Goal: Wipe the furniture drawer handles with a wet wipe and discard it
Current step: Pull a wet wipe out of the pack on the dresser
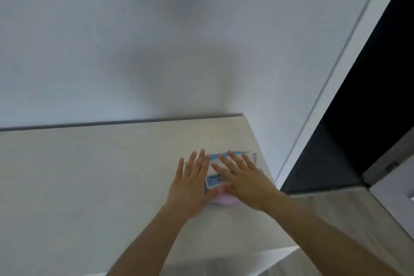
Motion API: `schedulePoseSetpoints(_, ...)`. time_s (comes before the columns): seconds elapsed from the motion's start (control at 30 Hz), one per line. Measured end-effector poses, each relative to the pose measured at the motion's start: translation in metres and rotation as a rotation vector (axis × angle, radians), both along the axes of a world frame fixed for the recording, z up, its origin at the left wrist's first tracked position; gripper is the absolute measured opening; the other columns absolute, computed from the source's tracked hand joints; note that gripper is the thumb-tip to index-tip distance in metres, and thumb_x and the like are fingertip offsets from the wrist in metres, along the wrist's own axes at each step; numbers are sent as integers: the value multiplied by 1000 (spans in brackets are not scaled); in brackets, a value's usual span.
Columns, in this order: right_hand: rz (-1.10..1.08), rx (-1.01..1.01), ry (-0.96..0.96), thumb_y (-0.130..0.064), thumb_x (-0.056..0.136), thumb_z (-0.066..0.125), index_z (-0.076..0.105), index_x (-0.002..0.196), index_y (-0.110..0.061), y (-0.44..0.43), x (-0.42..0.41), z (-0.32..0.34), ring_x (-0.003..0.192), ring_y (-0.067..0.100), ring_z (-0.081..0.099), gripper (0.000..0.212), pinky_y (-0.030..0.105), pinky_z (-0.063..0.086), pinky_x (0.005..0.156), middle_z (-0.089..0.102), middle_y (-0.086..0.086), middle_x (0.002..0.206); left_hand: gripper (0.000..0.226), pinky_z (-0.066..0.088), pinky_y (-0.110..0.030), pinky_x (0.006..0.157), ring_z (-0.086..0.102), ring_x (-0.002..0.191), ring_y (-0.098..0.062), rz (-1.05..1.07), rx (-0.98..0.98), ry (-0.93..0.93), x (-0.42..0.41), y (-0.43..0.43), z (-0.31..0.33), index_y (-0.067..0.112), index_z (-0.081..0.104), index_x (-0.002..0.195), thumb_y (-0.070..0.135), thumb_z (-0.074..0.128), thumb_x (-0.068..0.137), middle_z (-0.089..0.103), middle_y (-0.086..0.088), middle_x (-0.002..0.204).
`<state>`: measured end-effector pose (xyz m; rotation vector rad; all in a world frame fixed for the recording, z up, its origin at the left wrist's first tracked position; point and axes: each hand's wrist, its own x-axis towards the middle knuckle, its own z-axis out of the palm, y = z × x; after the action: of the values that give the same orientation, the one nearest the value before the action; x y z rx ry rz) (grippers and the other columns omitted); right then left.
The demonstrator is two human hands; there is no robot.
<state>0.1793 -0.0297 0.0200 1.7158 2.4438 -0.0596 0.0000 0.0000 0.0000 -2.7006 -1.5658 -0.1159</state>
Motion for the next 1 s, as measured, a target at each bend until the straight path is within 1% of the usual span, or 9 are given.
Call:
schedulePoseSetpoints(0.07, 17, 37, -18, -44, 100, -8, 43, 135, -19, 9, 6, -13, 125, 26, 51, 66, 48, 49, 95, 54, 6, 135, 89, 7, -42, 115, 19, 141, -26, -13, -27, -16, 3, 6, -10, 7, 19, 146, 69, -2, 87, 14, -11, 154)
schedulePoseSetpoints(0.13, 58, 2, -85, -41, 102, -2, 51, 133, -18, 11, 8, -27, 122, 24, 54, 65, 47, 47, 94, 57, 5, 132, 86, 20, -41, 106, 40, 132, -27, -17, -52, -22, 1, 8, -24, 5, 43, 136, 68, 8, 91, 43, -12, 143)
schedulePoseSetpoints(0.4, 136, 40, 49, -31, 77, 68, 66, 116, -17, 20, 3, -19, 111, 22, 62, 42, 43, 50, 91, 65, 5, 121, 84, 13, -45, 110, 1, 144, -22, -28, 25, -29, 4, 10, -42, 0, 41, 136, 65, 10, 92, 40, -15, 144)
schedulePoseSetpoints(0.47, 167, -39, 120, -23, 91, 59, 47, 136, -13, 22, 3, -9, 134, 23, 40, 47, 41, 29, 112, 43, 8, 144, 83, 11, -45, 111, -2, 144, -21, 10, 5, -34, 5, 8, -43, 0, 39, 136, 64, 9, 93, 40, -16, 144)
schedulePoseSetpoints(0.57, 156, -142, 77, -24, 102, 36, 23, 148, -20, 26, 0, 3, 144, 15, 13, 48, 32, 6, 117, 17, -1, 157, 79, 7, -44, 113, 11, 140, -22, 37, -52, -54, 5, 5, -41, 1, 31, 138, 62, 8, 94, 42, -16, 143)
schedulePoseSetpoints(0.7, 84, -237, 210, -25, 102, 40, 40, 140, -17, 29, -4, 10, 136, 21, 36, 39, 35, 24, 114, 40, 5, 147, 84, 6, -45, 113, 20, 139, -26, 61, -40, -53, 3, 4, -43, 1, 8, 147, 63, 10, 92, 38, -15, 146)
schedulePoseSetpoints(0.77, -69, -203, 417, -24, 101, 41, 58, 124, -15, 37, -3, 20, 110, 22, 56, 29, 31, 41, 99, 61, 7, 122, 87, 6, -45, 112, 23, 137, -28, 57, -9, -66, 3, 2, -49, 0, 8, 147, 66, 12, 89, 32, -15, 149)
schedulePoseSetpoints(0.83, -171, -151, 486, -26, 102, 41, 65, 110, -14, 50, 0, 31, 92, 15, 57, 28, 23, 43, 87, 67, 3, 110, 92, 6, -47, 112, 22, 138, -30, 53, 39, -86, 3, 0, -50, 3, 4, 148, 70, 16, 86, 24, -15, 151)
schedulePoseSetpoints(1.0, -278, -13, 511, -33, 100, 42, 47, 136, -22, 64, 1, 31, 130, 17, 43, 38, 31, 32, 108, 44, -2, 144, 85, 6, -50, 110, 12, 141, -30, -107, 130, -43, -2, 13, -33, 14, 12, 150, 69, 21, 86, 9, -12, 156)
